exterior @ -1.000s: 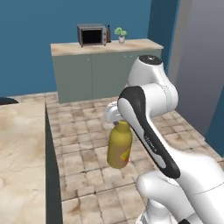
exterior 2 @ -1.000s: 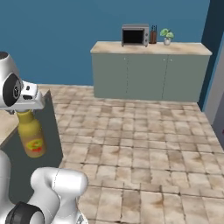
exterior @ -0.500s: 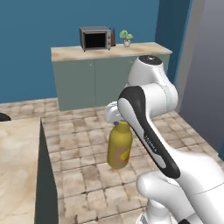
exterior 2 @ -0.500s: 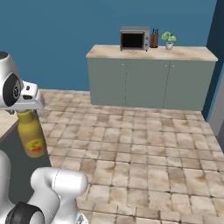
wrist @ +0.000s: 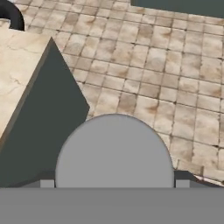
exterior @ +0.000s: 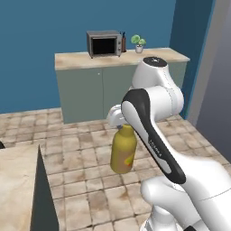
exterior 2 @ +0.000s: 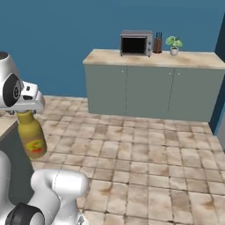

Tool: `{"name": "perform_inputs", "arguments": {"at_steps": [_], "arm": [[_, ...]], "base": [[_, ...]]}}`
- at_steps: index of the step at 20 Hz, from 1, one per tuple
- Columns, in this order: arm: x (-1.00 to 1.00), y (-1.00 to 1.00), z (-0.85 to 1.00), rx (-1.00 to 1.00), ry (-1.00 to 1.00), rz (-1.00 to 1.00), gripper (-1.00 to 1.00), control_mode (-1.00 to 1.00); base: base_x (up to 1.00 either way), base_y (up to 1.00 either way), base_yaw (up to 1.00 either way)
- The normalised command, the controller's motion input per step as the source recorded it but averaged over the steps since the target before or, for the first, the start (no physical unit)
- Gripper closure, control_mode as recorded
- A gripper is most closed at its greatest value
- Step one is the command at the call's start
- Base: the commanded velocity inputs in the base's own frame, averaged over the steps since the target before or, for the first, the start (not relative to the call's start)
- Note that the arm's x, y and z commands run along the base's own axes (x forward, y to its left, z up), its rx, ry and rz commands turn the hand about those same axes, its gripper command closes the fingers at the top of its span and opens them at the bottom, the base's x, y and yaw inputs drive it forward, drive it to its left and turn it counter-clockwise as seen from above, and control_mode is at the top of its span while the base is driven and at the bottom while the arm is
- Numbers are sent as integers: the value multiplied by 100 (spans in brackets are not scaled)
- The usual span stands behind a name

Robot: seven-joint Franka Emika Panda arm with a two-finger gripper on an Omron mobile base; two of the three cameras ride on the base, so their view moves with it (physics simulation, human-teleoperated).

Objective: There is a wine glass and glass cup on the dining counter. Place the wine bottle next to the wine glass and the juice bottle next to the glass cup.

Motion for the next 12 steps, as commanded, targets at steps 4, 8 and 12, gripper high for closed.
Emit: {"name": "perform_inputs", "arguments": {"at_steps": [4,8,12], "arm": [[0,0,0,0,0,0,100,100],[0,0,0,0,0,0,100,100],[0,0,0,0,0,0,100,100]], "base": [[85,-24,5],[85,-27,6],[81,-26,7]]}}
